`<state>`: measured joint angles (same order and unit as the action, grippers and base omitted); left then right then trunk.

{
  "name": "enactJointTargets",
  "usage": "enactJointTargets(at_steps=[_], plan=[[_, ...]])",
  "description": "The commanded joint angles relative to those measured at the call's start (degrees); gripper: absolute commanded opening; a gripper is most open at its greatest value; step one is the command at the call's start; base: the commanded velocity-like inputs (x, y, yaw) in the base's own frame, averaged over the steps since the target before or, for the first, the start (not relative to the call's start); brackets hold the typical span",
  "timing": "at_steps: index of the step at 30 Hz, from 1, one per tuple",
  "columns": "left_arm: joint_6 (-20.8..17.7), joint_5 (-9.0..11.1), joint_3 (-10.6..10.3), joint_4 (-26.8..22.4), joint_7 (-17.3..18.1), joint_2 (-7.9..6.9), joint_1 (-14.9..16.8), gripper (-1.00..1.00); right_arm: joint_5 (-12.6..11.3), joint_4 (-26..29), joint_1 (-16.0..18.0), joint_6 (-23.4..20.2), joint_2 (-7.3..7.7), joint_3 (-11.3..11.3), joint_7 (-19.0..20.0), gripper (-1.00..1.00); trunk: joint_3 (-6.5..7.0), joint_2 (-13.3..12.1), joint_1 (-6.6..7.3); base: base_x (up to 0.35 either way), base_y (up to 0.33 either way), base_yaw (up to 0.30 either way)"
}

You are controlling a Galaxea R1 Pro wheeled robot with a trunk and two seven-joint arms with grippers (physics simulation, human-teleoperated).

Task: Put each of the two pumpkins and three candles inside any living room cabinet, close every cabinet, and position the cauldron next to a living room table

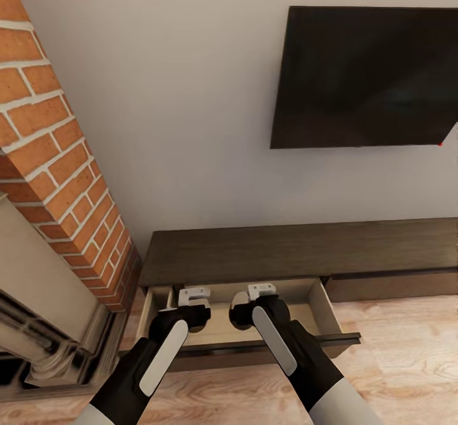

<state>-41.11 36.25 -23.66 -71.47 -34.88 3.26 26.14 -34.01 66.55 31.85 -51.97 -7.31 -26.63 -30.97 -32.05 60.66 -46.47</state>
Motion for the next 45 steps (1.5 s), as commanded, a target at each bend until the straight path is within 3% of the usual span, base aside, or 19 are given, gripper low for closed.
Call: enactJointTargets(at_steps=[1, 26, 32, 45], plan=[[-0.07, 0.57, -0.07, -0.07, -0.63, -0.01, 0.05, -1.00, -0.61, 0.02, 0.05, 0.02, 0.01, -0.08, -0.58, -1.00, -0.06, 0.04, 0.00, 0.001, -0.044, 0.000], [-0.11, 0.57, -0.07, -0.11, -0.63, -0.01, 0.05, -1.00, -0.62, -0.22, 0.05, 0.35, 0.01, -0.09, -0.48, -1.00, -0.06, 0.04, 0.00, 0.074, -0.030, 0.000], [-0.11, 0.53, -0.07, -0.23, -0.67, -0.01, 0.05, -1.00, -0.68, -0.36, 0.05, 2.64, 0.01, -0.14, -0.34, -1.00, -0.06, 0.04, 0.00, 0.001, 0.000, 0.000], [-0.11, 0.49, -0.07, -0.24, -0.72, 0.06, 0.05, -1.00, -0.64, -2.81, 0.05, 5.80, -0.05, -0.43, 0.25, -1.00, -2.39, 5.25, -2.86, 0.000, 0.000, 0.000]])
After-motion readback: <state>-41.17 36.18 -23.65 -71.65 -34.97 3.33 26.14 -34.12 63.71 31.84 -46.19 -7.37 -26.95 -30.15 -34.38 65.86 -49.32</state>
